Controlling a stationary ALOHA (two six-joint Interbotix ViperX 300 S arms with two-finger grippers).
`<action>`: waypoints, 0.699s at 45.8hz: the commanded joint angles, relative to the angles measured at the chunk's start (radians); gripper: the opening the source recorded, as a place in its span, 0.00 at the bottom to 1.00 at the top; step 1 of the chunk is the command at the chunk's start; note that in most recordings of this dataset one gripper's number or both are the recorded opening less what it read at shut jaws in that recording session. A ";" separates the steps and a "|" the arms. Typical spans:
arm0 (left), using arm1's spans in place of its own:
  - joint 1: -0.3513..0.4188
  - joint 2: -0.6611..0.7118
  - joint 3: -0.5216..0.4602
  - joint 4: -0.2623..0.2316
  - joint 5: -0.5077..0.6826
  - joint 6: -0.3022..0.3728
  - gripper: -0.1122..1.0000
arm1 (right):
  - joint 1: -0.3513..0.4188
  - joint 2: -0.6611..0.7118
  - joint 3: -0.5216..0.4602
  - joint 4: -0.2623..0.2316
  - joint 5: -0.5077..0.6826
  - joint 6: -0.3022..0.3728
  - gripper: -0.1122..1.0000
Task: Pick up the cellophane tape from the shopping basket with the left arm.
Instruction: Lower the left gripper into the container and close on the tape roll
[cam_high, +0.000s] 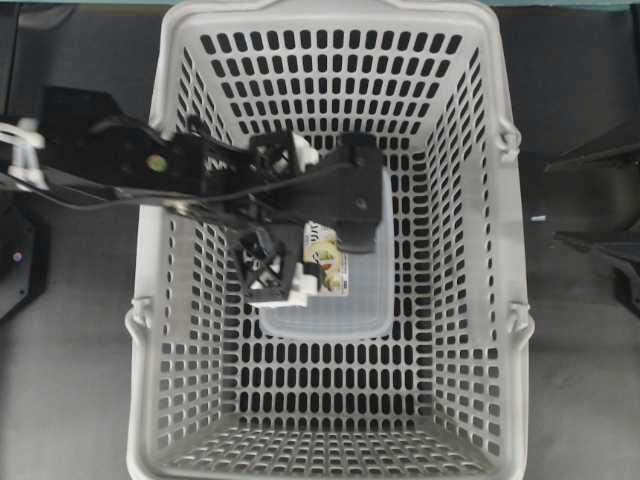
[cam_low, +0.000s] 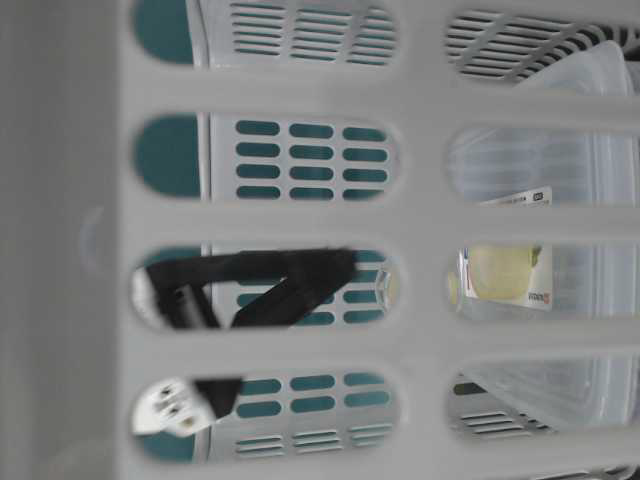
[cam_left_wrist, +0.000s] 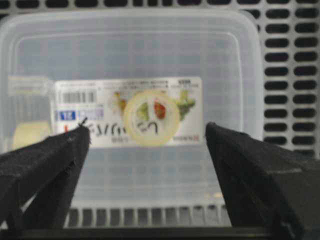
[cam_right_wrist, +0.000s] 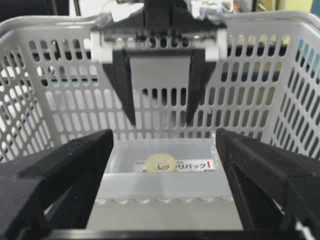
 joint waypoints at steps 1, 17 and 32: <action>-0.003 0.032 -0.023 0.003 -0.003 0.002 0.91 | 0.003 0.002 -0.023 0.003 -0.006 0.000 0.82; -0.002 0.107 -0.012 0.003 0.003 0.002 0.91 | 0.003 -0.020 -0.017 0.003 -0.015 -0.003 0.81; 0.003 0.135 0.026 0.003 -0.044 0.002 0.91 | 0.003 -0.021 -0.017 0.003 -0.031 -0.008 0.81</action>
